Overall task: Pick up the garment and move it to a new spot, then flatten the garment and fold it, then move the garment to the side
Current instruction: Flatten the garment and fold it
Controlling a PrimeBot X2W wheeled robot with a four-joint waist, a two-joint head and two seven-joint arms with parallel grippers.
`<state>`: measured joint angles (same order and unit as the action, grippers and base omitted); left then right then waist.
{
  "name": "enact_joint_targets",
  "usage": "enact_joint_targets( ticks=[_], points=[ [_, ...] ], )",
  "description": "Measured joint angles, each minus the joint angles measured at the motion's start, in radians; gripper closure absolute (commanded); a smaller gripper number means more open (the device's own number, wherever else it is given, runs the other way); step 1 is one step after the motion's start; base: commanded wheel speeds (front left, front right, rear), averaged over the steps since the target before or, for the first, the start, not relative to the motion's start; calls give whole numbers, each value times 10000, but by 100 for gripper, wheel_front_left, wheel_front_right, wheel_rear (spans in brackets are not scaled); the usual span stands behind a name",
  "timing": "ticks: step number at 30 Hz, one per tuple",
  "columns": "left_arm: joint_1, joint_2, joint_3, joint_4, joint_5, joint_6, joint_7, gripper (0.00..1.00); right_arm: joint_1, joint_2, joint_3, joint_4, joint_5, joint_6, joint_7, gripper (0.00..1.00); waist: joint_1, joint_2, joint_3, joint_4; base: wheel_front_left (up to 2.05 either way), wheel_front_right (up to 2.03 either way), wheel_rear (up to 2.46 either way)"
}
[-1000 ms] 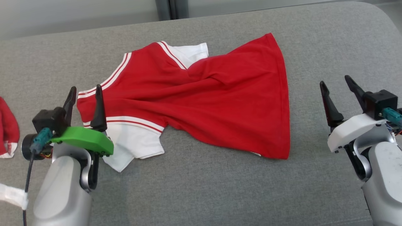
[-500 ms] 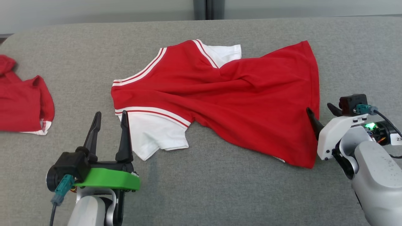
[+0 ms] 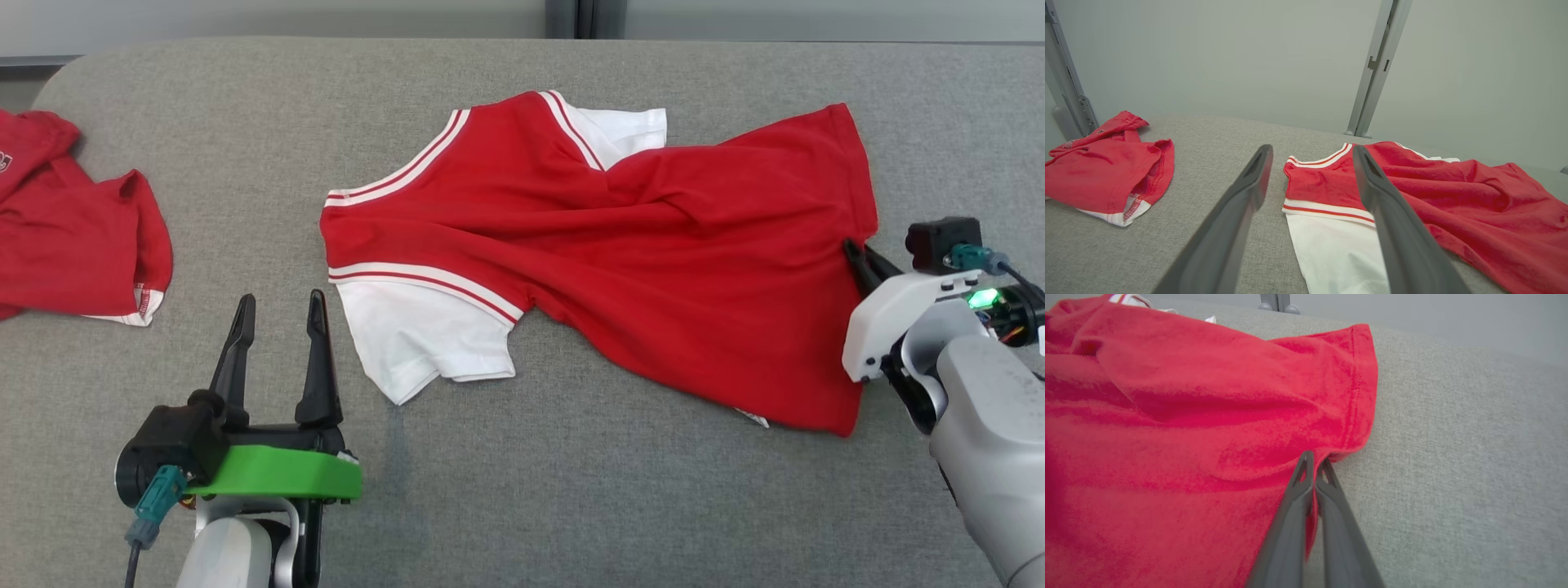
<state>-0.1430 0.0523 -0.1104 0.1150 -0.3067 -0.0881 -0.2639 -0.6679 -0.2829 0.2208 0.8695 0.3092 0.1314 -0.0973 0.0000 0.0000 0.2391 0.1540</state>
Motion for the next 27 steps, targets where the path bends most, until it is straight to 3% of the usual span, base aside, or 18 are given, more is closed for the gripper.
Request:
enact_joint_targets(
  ticks=[9, 18, 20, 21, 27],
  points=[
    [-100, -15, -311, -113, -138, 0, 0, 0, -1761, -543, 92, 485, -4, 0, -50, 100, 0, 0, 261, 173, 0, 0, 0],
    [-325, -21, -842, -167, -443, 105, 0, 0, -3052, -922, -69, 2067, -738, 0, -399, 100, 0, 0, 517, 701, 0, 0, 0],
    [-325, -21, -953, -165, -493, 136, 0, 0, -3125, -865, -117, 2364, -796, 0, -500, 71, 0, 0, 539, 782, 0, 0, 0],
    [-325, -19, -1047, -157, -539, 142, 0, 0, -3125, -796, -134, 2474, -803, 0, -650, 0, 0, 0, 533, 809, 0, 0, 0],
    [-317, -23, -1381, -19, -681, 196, 0, 0, -3051, -612, 65, 2598, -938, 0, -1371, 0, 0, 0, 366, 661, 0, 0, 0]
  ],
)
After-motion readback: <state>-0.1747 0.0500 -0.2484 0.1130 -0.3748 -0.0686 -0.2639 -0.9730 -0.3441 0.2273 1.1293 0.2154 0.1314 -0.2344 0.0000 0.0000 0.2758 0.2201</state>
